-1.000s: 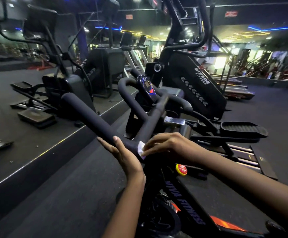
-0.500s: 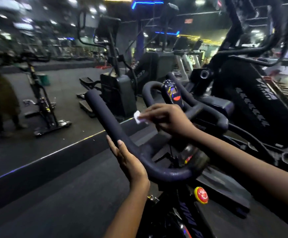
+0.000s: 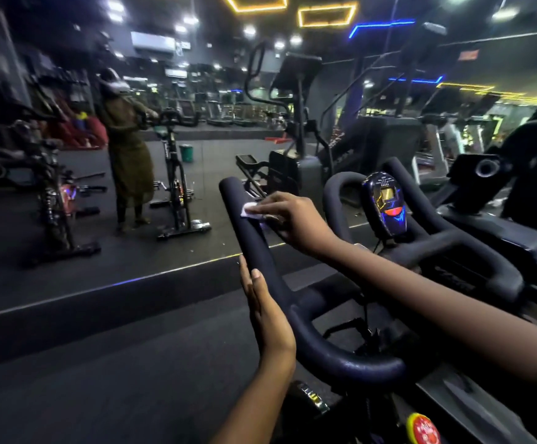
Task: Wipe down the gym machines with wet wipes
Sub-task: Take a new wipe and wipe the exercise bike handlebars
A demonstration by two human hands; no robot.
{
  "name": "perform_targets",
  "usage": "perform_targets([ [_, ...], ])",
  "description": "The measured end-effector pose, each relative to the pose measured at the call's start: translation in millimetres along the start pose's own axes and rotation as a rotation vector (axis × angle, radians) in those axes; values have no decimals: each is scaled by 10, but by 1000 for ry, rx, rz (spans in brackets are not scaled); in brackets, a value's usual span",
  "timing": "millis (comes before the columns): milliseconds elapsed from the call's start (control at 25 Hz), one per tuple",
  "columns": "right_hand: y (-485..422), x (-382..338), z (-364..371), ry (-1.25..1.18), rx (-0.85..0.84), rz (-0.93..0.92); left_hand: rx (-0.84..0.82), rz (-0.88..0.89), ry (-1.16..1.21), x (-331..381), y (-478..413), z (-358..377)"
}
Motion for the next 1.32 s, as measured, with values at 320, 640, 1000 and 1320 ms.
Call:
perform_targets([
  [320,561,-212,-444,-38,-442,-105,25,25,71,-56,-44,8],
  [640,-653,-358,-175,244,-148,-32,-19,30,47,-96,-44,-24],
  [1000,-42,-529,-93,461,-326,-292,-31,34,77,-101,-64,-9],
  [1320,459,-539,-364,169,-398,-316,-11,-17,106,-32,-4,0],
])
Point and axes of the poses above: each hand's wrist, its own y-axis away from the middle knuckle, its own z-axis out of the palm, x = y × z, the point moved 1 cm from there along -y, towards the middle knuckle, and after that the axes turned 6 degrees about x, right-handed, at the moved point
